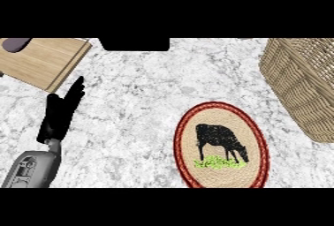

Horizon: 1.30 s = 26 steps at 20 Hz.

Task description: Pick the croissant from the placemat and place it in the basket

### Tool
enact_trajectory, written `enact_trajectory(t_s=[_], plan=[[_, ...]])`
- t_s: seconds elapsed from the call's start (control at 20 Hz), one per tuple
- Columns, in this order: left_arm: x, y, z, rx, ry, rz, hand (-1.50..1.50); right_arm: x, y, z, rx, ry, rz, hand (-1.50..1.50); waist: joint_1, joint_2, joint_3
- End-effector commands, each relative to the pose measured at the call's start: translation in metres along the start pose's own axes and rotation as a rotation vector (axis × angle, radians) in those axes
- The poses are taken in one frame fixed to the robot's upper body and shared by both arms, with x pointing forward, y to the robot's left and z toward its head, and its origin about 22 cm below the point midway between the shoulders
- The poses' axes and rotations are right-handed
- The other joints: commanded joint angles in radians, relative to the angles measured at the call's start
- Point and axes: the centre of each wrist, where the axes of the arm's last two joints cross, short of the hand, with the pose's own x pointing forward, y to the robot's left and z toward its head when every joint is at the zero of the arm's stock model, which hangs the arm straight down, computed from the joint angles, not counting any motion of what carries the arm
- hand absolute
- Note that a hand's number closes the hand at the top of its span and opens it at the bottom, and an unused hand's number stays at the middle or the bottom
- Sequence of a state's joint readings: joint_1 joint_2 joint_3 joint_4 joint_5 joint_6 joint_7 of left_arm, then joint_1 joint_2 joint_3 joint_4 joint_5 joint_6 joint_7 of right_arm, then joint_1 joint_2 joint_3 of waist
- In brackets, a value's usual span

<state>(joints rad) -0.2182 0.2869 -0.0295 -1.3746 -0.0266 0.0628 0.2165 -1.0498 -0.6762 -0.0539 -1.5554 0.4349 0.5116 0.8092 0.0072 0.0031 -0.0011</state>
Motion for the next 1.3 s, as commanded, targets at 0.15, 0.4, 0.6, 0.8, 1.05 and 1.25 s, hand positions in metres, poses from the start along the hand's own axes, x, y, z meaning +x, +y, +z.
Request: enact_trajectory(t_s=[0.15, 0.4, 0.6, 0.8, 1.05, 1.25], plan=[[0.015, 0.001, -0.006, -0.007, -0.005, 0.008, 0.0, -0.077, -0.014, -0.028, 0.028, 0.109, 0.154, 1.5, -0.002, 0.002, 0.002], [0.007, 0.012, 0.005, 0.01, -0.003, 0.007, 0.0, -0.127, -0.002, -0.036, 0.013, 0.09, 0.117, 1.5, 0.002, -0.001, 0.002], [0.016, 0.002, -0.013, 0.007, 0.003, 0.017, 0.0, -0.168, 0.015, -0.045, 0.064, 0.039, 0.107, 1.5, -0.002, 0.003, 0.002], [0.0, -0.004, 0.002, -0.006, 0.003, 0.004, 0.0, -0.187, 0.037, -0.052, 0.089, 0.018, 0.087, 1.5, 0.005, 0.001, 0.002], [-0.002, -0.012, -0.002, -0.021, 0.005, 0.008, 0.0, -0.201, 0.052, -0.061, 0.134, 0.037, 0.121, 1.5, 0.006, 0.001, 0.001], [0.018, -0.009, -0.008, -0.013, -0.006, -0.005, 0.0, -0.207, 0.071, -0.069, 0.218, 0.079, 0.004, 1.5, 0.007, 0.001, 0.001]])
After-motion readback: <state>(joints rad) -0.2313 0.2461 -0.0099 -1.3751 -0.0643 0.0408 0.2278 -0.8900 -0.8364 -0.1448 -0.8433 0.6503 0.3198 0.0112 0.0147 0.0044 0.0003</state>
